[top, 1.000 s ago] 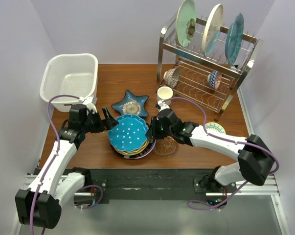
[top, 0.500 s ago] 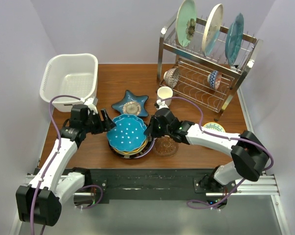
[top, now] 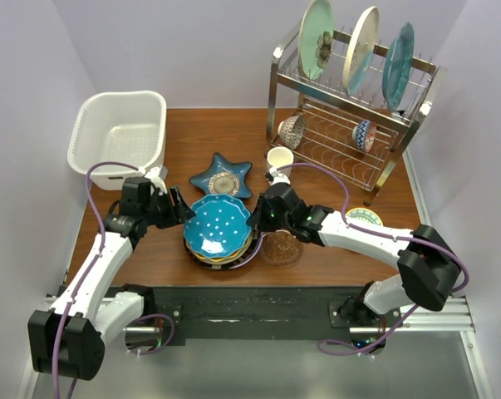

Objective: Place the plates into the plastic bin on the countertop
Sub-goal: Pick up the plate at the center of the board.

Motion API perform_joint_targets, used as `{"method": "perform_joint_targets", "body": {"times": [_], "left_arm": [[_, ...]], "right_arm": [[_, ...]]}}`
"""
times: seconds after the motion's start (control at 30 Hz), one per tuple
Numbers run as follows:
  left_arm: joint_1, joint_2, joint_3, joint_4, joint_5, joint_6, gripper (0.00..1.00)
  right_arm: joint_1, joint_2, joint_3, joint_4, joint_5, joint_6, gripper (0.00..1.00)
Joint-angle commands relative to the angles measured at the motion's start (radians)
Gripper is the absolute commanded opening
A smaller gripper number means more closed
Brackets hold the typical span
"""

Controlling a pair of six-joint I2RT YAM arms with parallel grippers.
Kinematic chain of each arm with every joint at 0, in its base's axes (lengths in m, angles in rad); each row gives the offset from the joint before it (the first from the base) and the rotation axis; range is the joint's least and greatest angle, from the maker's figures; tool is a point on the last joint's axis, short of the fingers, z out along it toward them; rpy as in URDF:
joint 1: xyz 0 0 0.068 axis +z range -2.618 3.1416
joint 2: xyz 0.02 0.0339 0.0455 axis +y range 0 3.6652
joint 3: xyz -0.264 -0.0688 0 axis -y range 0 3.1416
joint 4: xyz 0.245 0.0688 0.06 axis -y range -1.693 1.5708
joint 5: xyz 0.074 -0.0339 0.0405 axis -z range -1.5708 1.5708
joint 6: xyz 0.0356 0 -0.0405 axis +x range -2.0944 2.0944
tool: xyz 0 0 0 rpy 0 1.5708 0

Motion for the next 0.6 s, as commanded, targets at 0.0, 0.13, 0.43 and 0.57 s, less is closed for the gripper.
{"method": "perform_joint_targets", "body": {"times": [0.0, 0.13, 0.43, 0.57], "left_arm": [[-0.004, -0.014, 0.009, 0.040, 0.042, 0.017, 0.57], [-0.004, -0.003, 0.006, 0.034, 0.038, 0.020, 0.58], [-0.004, 0.014, -0.003, 0.040, 0.041, 0.011, 0.58], [-0.004, 0.017, -0.011, 0.037, 0.049, 0.004, 0.58]], "right_arm": [[0.005, -0.010, -0.001, 0.012, 0.010, -0.015, 0.00], [0.005, 0.002, -0.018, 0.016, 0.016, -0.017, 0.00], [0.004, 0.018, -0.055, 0.021, 0.035, -0.023, 0.00], [0.004, 0.044, -0.061, 0.054, 0.010, -0.023, 0.00]]}}
